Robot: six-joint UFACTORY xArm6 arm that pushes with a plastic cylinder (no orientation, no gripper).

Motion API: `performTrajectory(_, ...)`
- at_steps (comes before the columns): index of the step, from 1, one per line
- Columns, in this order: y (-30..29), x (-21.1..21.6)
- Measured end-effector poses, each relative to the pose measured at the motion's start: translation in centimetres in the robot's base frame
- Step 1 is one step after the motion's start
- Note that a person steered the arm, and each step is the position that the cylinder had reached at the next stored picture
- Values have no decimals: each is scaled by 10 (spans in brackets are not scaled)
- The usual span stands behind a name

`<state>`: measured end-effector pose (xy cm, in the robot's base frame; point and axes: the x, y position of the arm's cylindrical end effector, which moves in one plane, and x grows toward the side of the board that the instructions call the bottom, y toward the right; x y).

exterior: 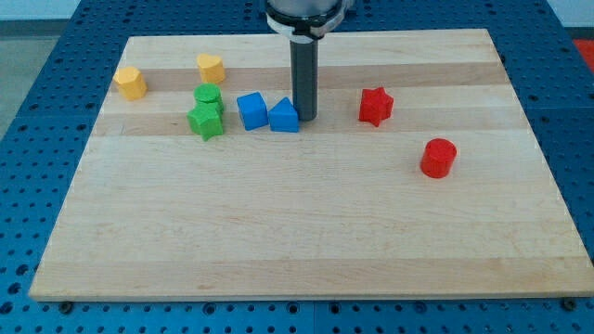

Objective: Push the yellow heart diagonal to the yellow hexagon

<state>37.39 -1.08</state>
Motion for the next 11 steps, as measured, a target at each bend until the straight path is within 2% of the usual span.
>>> performTrajectory(2, -7, 0)
performTrajectory(4, -2, -54)
performTrajectory(7, -68, -84)
performTrajectory(11, -170, -85)
